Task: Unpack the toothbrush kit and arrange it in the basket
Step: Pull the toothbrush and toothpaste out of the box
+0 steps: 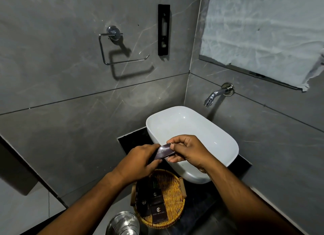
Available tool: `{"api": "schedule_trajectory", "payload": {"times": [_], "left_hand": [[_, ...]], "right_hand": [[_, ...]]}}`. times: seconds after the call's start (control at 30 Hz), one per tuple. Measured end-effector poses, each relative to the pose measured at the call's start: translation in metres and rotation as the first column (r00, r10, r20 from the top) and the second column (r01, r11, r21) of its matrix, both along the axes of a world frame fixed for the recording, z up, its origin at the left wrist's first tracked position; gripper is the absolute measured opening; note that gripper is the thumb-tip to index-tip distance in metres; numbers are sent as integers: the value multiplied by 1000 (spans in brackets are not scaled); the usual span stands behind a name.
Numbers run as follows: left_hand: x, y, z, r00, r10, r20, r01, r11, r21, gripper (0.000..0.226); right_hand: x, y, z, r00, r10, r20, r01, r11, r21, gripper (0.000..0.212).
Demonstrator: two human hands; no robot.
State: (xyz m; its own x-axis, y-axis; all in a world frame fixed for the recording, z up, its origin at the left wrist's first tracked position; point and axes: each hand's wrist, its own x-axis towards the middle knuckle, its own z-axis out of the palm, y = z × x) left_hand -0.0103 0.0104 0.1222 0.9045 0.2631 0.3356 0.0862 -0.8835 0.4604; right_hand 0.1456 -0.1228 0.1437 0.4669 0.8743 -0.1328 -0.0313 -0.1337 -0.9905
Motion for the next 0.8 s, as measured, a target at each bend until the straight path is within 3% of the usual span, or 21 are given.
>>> {"api": "schedule_trajectory", "payload": {"times": [0.17, 0.47, 0.8], "left_hand": [[0, 5, 0, 999, -16, -38, 15, 999, -34, 43], [4, 16, 0, 994, -9, -111, 19, 996, 82, 50], [9, 28, 4, 955, -92, -283, 117, 991, 71, 54]], "right_hand": [[5, -1, -9, 998, -39, -48, 40, 998, 37, 29], [-4, 4, -38, 970, -194, -147, 205, 977, 65, 16], [-4, 2, -42, 971, 56, -233, -41, 997, 71, 24]]}}
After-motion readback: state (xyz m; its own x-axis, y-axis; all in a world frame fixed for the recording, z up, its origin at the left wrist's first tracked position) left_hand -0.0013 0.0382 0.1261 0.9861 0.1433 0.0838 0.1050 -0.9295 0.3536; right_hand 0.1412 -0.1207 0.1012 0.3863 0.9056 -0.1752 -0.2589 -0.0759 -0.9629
